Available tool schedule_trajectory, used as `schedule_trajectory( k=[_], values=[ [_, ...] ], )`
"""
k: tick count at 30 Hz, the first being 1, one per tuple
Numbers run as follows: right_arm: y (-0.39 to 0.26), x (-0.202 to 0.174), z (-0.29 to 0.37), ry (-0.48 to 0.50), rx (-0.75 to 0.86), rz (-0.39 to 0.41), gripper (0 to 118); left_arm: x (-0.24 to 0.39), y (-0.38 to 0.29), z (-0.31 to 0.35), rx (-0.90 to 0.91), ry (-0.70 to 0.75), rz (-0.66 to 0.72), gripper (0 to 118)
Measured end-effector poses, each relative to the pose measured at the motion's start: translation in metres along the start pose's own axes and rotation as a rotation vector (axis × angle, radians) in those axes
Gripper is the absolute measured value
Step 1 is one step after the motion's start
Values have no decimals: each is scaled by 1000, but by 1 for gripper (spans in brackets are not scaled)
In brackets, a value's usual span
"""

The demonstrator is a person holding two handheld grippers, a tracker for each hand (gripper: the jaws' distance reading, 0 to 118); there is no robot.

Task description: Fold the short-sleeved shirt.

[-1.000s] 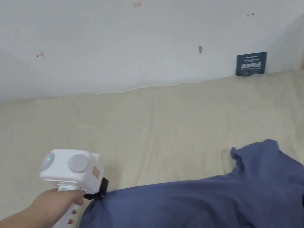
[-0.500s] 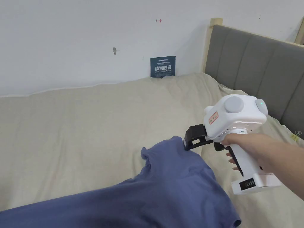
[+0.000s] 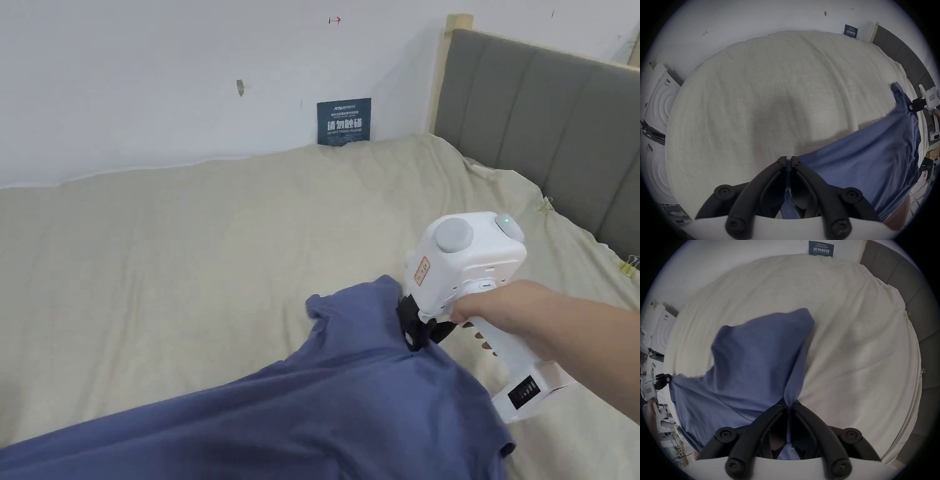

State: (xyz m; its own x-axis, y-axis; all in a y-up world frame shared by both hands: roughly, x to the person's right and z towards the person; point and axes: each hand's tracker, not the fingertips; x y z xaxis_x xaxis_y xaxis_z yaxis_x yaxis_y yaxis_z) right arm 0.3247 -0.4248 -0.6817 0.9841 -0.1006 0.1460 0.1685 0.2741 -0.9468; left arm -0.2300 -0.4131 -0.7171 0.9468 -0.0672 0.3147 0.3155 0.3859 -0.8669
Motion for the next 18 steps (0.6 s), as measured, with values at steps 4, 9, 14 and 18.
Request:
schedule_trajectory(
  k=[4, 9, 14, 18],
  values=[
    [-9, -2, 27, -40, 70, 65, 4, -2, -3, 10, 30, 1, 14, 6],
    [-30, 8, 89, 170, 178, 6, 4, -15, -9, 50, 102, -76, 106, 6],
    [-86, 5, 186, 262, 338, -37, 4, -25, -26, 130, 213, -166, 157, 6],
    [-119, -6, 269, 292, 461, -39, 4, -28, -49, 210, 346, -197, 172, 6]
  ],
)
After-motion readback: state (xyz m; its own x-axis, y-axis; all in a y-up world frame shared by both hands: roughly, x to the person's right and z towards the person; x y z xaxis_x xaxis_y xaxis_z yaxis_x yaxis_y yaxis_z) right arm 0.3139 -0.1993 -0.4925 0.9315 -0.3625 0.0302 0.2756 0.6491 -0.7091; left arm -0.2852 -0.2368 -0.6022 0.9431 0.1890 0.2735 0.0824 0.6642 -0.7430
